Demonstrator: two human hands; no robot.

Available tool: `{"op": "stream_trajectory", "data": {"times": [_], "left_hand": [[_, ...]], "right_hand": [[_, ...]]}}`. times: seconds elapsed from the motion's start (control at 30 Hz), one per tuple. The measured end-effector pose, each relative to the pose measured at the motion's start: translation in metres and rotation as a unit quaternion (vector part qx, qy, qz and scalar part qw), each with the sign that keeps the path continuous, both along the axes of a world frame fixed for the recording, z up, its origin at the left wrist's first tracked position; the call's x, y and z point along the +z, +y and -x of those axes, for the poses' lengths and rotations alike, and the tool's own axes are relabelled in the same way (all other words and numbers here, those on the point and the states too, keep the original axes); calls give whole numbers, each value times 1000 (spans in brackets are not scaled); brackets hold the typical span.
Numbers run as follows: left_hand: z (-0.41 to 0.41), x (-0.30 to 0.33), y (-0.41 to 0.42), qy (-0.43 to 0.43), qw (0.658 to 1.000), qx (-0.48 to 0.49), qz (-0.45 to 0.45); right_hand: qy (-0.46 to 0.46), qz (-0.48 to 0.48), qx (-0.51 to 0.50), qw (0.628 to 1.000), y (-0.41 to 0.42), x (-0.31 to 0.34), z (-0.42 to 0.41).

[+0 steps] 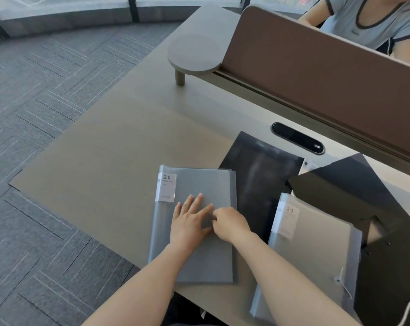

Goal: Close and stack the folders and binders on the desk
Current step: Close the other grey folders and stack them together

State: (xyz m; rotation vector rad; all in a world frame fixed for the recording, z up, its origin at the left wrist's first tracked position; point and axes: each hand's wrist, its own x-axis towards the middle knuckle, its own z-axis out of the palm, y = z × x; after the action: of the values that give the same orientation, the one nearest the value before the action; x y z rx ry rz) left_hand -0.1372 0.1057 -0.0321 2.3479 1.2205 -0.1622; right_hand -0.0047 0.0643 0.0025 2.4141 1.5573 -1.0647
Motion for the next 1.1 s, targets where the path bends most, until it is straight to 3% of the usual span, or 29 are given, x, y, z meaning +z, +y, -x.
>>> {"op": "stream_trajectory", "data": {"times": [0.5, 0.93, 1.1], "left_hand": [[0, -1, -1, -4, 1000, -4, -12], [-1, 1, 0, 23, 999, -23, -10], [1, 1, 3, 30, 999, -29, -12]], "right_hand": [[-31, 5, -148, 988, -35, 8, -32], [-64, -47, -31, 996, 8, -2, -29], [-47, -72, -76, 993, 4, -7, -27]]}}
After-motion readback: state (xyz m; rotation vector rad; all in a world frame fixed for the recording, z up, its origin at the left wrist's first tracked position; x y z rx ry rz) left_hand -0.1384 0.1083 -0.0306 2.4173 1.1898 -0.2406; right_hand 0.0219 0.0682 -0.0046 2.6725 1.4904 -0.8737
